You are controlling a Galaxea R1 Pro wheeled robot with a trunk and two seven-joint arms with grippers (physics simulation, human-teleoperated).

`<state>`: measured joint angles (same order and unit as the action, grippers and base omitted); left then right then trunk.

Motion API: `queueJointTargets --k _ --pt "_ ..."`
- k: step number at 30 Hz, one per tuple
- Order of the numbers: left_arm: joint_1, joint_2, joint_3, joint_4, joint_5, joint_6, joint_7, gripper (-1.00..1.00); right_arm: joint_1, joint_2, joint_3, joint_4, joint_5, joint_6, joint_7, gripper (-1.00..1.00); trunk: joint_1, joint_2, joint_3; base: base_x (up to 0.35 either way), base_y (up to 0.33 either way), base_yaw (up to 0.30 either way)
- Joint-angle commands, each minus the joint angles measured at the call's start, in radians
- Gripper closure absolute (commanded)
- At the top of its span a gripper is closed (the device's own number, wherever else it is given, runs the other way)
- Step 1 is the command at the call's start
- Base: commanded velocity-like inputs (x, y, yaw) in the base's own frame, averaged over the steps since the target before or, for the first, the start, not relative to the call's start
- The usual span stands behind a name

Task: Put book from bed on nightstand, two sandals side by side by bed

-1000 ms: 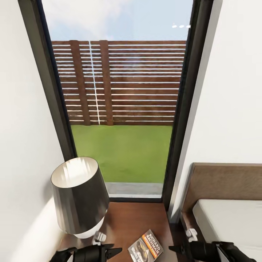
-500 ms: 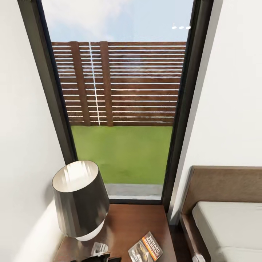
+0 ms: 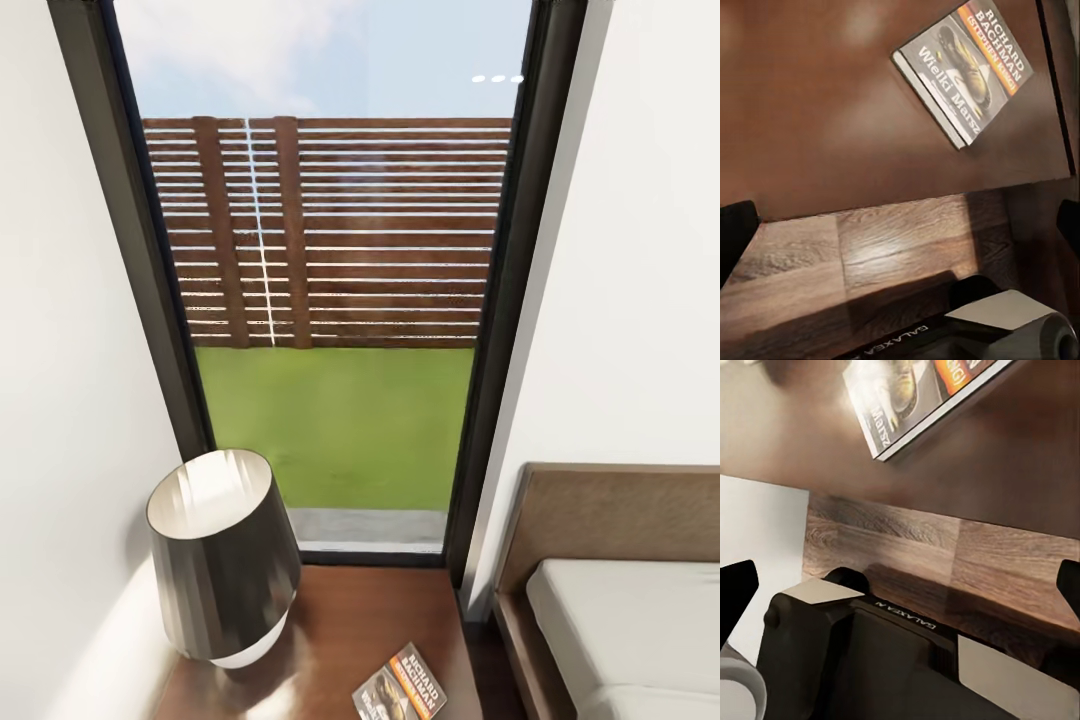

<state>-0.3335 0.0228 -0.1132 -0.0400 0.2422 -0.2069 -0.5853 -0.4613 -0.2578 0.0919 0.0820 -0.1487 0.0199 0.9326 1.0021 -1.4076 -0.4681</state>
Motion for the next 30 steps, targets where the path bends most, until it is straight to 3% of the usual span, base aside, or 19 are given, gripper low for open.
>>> queueJointTargets --k 1,4,12,15,30 --pt "0.013 0.001 -0.008 0.009 0.009 -0.015 0.022 -1.00 0.020 0.000 0.008 0.003 -0.011 0.002 0.004 -1.00 -0.004 0.007 0.002 0.000 0.000 0.000" --pt "0.052 0.004 -0.008 0.018 0.009 -0.029 0.083 -1.00 0.122 0.000 0.008 0.001 -0.013 0.003 0.003 -1.00 -0.015 0.028 0.012 0.000 0.000 0.000" --pt "0.096 0.008 -0.008 0.021 0.009 -0.033 0.259 -1.00 0.169 -0.001 0.008 0.001 -0.014 0.000 0.003 -1.00 -0.046 0.084 0.037 0.000 0.000 0.000" --pt "0.100 0.008 -0.008 0.021 0.009 -0.033 0.280 -1.00 0.170 -0.001 0.008 0.001 -0.014 0.001 0.003 -1.00 -0.058 0.105 0.046 0.000 0.000 0.000" --pt "0.108 0.006 -0.008 0.021 0.009 -0.032 0.296 -1.00 0.171 0.000 0.008 -0.001 -0.016 0.000 0.003 -1.00 -0.058 0.105 0.046 0.000 0.000 0.000"
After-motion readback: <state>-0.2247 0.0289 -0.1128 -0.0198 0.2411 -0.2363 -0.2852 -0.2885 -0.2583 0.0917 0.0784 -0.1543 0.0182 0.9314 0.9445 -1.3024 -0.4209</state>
